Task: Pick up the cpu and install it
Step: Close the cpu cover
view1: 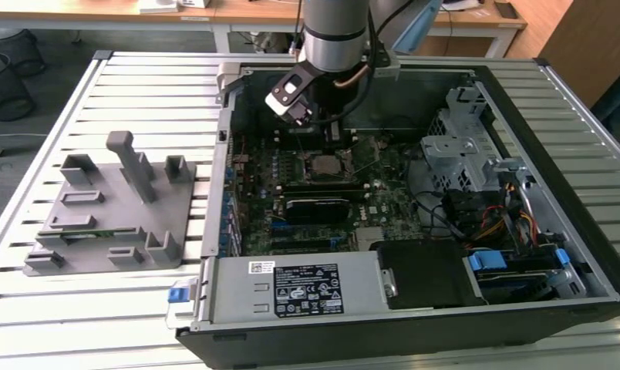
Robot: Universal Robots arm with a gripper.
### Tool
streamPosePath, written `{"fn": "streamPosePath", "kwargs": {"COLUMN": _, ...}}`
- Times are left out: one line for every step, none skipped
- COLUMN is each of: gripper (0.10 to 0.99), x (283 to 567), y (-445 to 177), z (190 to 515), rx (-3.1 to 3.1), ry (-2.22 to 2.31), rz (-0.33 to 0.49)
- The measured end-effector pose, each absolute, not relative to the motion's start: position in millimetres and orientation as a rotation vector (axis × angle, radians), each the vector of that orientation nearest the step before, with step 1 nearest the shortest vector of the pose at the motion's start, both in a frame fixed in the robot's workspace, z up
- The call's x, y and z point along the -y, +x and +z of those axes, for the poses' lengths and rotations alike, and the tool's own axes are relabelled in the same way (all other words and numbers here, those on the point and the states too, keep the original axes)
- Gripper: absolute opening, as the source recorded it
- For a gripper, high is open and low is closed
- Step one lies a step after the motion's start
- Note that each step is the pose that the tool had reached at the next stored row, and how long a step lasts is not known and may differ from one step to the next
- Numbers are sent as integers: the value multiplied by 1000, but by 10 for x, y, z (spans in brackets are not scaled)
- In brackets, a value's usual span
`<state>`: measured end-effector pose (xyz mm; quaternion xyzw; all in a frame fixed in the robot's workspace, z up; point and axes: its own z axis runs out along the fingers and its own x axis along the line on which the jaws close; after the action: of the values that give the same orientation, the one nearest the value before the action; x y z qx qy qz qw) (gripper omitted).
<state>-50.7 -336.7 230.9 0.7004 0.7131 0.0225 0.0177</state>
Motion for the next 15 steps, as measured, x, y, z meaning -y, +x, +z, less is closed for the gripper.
{"fn": "streamPosePath", "kwargs": {"gripper": 106, "x": 3367, "y": -507, "z": 2312, "rx": -2216, "ry": 2176, "rz": 70}}
{"fn": "streamPosePath", "kwargs": {"gripper": 106, "x": 3367, "y": -507, "z": 2315, "rx": -2216, "ry": 2176, "rz": 71}}
{"fn": "streamPosePath", "kwargs": {"gripper": 106, "x": 3367, "y": -507, "z": 2319, "rx": -2216, "ry": 2176, "rz": 71}}
{"fn": "streamPosePath", "kwargs": {"gripper": 106, "x": 3367, "y": -507, "z": 2323, "rx": -2216, "ry": 2176, "rz": 71}}
{"fn": "streamPosePath", "kwargs": {"gripper": 106, "x": 3367, "y": -507, "z": 2326, "rx": -2216, "ry": 2176, "rz": 71}}
{"fn": "streamPosePath", "kwargs": {"gripper": 106, "x": 3367, "y": -507, "z": 2330, "rx": -2216, "ry": 2176, "rz": 71}}
{"fn": "streamPosePath", "kwargs": {"gripper": 106, "x": 3367, "y": -507, "z": 2334, "rx": -2216, "ry": 2176, "rz": 71}}
{"fn": "streamPosePath", "kwargs": {"gripper": 106, "x": 3367, "y": -507, "z": 2338, "rx": -2216, "ry": 2176, "rz": 71}}
{"fn": "streamPosePath", "kwargs": {"gripper": 106, "x": 3367, "y": -507, "z": 2343, "rx": -2216, "ry": 2176, "rz": 71}}
{"fn": "streamPosePath", "kwargs": {"gripper": 106, "x": 3366, "y": -507, "z": 2347, "rx": -2216, "ry": 2176, "rz": 71}}
{"fn": "streamPosePath", "kwargs": {"gripper": 106, "x": 3366, "y": -507, "z": 2351, "rx": -2215, "ry": 2176, "rz": 71}}
{"fn": "streamPosePath", "kwargs": {"gripper": 106, "x": 3366, "y": -507, "z": 2356, "rx": -2216, "ry": 2176, "rz": 71}}
{"fn": "streamPosePath", "kwargs": {"gripper": 106, "x": 3366, "y": -507, "z": 2361, "rx": -2216, "ry": 2176, "rz": 71}}
{"fn": "streamPosePath", "kwargs": {"gripper": 106, "x": 3366, "y": -507, "z": 2365, "rx": -2216, "ry": 2176, "rz": 71}}
{"fn": "streamPosePath", "kwargs": {"gripper": 106, "x": 3366, "y": -507, "z": 2370, "rx": -2215, "ry": 2176, "rz": 71}}
